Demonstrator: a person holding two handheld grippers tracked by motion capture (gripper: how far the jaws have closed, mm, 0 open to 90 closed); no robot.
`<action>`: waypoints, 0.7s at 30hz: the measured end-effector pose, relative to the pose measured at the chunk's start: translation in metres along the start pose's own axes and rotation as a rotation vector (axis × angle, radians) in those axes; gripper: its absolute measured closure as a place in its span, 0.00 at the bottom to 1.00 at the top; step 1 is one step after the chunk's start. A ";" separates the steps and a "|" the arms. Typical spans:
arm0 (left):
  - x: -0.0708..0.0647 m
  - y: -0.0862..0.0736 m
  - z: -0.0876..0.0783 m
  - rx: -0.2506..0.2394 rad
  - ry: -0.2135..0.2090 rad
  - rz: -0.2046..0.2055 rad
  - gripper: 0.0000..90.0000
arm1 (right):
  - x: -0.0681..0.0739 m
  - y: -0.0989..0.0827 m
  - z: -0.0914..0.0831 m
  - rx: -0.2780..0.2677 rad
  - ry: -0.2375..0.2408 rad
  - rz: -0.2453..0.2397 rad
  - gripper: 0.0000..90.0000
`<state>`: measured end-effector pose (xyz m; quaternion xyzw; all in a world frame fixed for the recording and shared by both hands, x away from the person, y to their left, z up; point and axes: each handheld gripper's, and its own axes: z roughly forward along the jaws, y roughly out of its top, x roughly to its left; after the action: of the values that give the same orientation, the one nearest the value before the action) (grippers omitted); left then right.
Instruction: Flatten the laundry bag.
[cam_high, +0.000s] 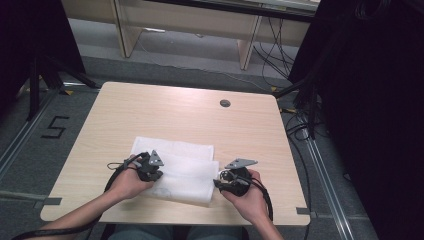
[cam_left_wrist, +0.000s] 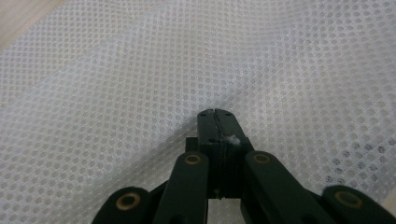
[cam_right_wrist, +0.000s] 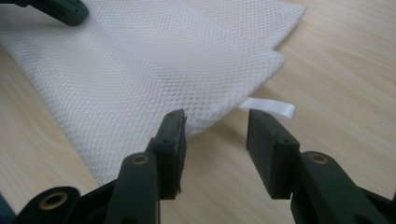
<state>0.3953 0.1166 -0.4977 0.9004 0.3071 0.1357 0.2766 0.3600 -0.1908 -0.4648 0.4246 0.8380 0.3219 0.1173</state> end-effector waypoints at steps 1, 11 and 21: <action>0.000 0.001 0.000 -0.003 0.002 0.010 0.99 | 0.001 0.001 -0.001 0.000 -0.011 0.021 0.65; -0.003 0.005 0.004 -0.005 0.003 -0.009 0.99 | 0.001 0.013 -0.008 -0.060 -0.042 -0.040 0.76; -0.008 0.013 0.008 0.000 0.014 0.027 0.99 | 0.023 0.017 0.006 0.051 0.034 -0.067 0.93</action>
<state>0.3983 0.0995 -0.4975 0.9034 0.2971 0.1458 0.2727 0.3593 -0.1624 -0.4570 0.3935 0.8616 0.3037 0.1029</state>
